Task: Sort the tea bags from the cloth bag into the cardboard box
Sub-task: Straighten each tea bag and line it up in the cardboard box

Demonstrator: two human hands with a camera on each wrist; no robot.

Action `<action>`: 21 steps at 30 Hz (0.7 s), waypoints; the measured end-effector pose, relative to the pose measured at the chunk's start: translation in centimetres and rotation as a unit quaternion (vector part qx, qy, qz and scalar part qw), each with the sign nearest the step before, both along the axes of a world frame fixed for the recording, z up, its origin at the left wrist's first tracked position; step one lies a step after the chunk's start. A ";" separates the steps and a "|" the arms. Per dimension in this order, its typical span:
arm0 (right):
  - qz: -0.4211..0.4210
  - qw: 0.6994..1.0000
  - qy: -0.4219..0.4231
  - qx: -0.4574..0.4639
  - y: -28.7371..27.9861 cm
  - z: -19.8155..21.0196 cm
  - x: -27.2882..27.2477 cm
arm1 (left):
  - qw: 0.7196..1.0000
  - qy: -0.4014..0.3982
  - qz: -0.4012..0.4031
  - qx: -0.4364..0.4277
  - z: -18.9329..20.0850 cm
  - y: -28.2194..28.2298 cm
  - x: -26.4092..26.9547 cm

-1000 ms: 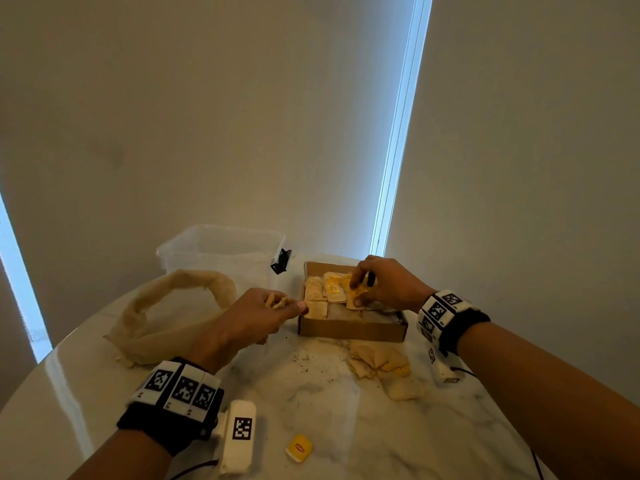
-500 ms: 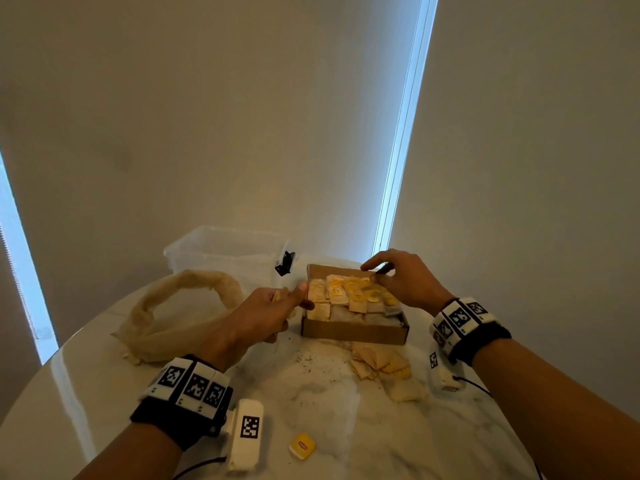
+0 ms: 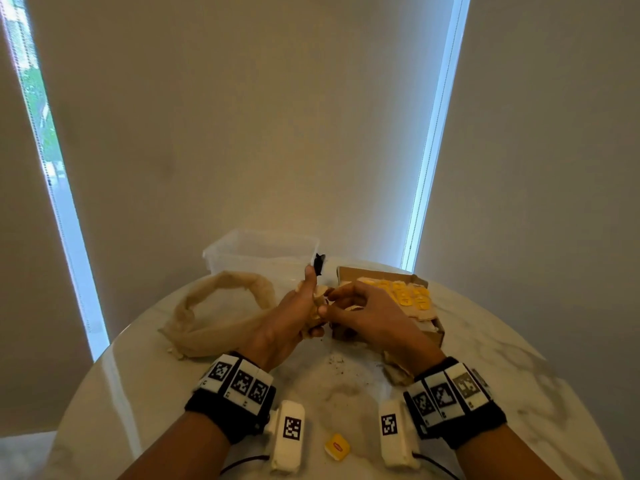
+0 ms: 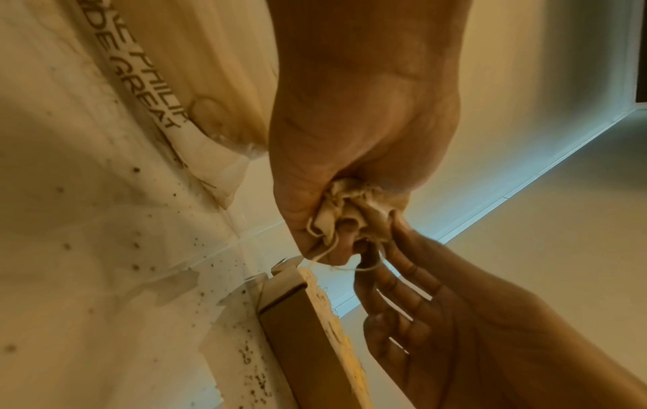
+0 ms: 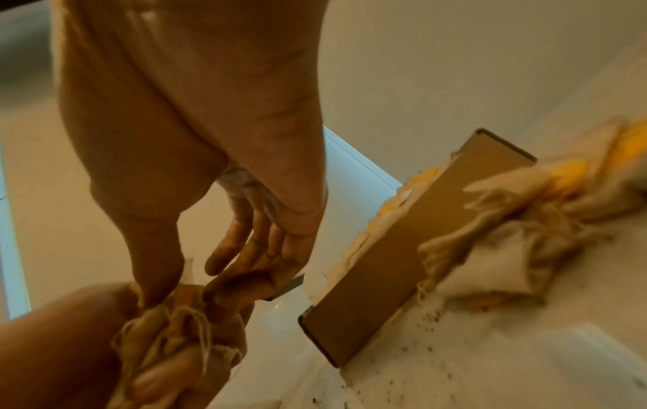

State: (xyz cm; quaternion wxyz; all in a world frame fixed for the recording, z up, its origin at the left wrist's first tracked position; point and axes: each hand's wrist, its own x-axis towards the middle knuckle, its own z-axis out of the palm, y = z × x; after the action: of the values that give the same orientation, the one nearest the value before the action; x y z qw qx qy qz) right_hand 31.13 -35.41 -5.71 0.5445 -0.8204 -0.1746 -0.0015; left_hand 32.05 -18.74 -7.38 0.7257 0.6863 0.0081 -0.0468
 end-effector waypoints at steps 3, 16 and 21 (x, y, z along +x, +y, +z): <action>-0.001 0.998 -0.012 0.054 -0.6 -0.4 -0.2 | 1.000 -0.005 -0.025 0.010 -0.7 0.1 0.2; -0.041 0.989 -0.008 0.144 -0.7 -1.3 -0.3 | 0.998 -0.016 -0.044 0.033 -0.3 -0.2 -0.3; -0.068 0.968 0.061 0.234 -1.8 -1.3 0.2 | 0.998 -0.054 -0.004 0.034 0.1 0.2 -0.1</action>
State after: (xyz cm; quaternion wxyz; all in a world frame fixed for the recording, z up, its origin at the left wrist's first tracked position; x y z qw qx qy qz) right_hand 31.35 -37.24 -7.03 0.7298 -0.6783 -0.0800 -0.0296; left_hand 31.95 -18.55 -7.27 0.7008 0.7125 -0.0326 -0.0121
